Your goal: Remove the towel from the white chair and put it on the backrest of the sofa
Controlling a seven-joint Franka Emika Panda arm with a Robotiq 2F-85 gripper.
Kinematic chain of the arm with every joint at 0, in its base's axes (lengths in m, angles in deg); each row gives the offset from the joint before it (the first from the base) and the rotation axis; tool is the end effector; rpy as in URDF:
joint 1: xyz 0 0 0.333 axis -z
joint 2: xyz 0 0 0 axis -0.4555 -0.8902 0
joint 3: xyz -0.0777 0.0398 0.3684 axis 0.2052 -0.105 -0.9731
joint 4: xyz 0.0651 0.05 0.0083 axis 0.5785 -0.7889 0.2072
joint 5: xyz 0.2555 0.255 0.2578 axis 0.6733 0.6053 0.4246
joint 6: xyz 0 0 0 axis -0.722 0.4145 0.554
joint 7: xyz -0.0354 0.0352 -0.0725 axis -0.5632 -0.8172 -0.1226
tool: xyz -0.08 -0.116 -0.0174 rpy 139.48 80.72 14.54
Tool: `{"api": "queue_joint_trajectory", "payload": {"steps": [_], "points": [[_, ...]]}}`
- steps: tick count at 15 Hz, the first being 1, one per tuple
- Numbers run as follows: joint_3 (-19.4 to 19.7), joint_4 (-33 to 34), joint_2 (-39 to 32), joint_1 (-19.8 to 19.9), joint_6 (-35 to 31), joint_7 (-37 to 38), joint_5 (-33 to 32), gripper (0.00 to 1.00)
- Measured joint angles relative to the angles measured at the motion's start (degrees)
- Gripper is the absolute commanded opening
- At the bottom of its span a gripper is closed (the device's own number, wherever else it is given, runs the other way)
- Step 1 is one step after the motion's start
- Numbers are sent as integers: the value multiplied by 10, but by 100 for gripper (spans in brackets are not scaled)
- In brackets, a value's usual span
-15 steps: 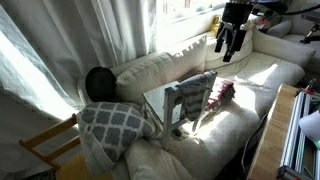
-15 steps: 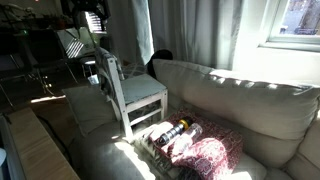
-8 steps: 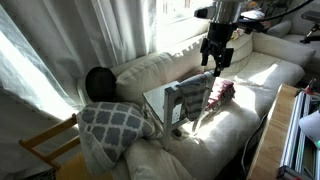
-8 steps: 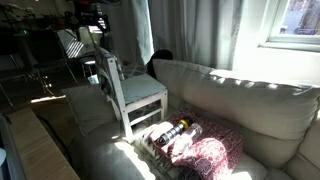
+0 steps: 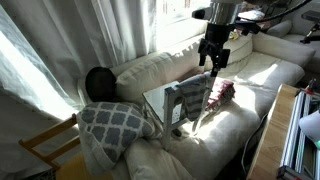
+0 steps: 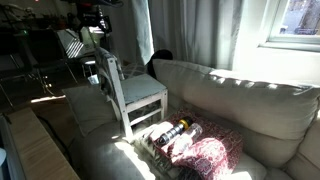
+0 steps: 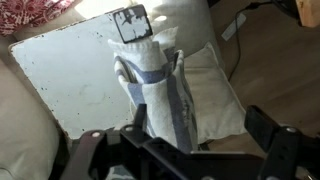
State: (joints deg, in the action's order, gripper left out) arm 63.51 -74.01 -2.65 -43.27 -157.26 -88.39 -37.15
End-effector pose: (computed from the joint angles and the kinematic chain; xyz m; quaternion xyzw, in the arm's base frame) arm 0.4536 0.1450 0.3410 -0.8823 -0.4628 -0.0361 0.0783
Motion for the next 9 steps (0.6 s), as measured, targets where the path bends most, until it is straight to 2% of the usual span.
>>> {"api": "queue_joint_trajectory", "payload": {"steps": [3, 5, 9], "points": [[-5, 1, -19, 3, -32, 0, 14, 100], [-9, 3, -39, 5, -55, 0, 20, 91], [-18, 13, -73, 12, -82, 0, 39, 53]]}}
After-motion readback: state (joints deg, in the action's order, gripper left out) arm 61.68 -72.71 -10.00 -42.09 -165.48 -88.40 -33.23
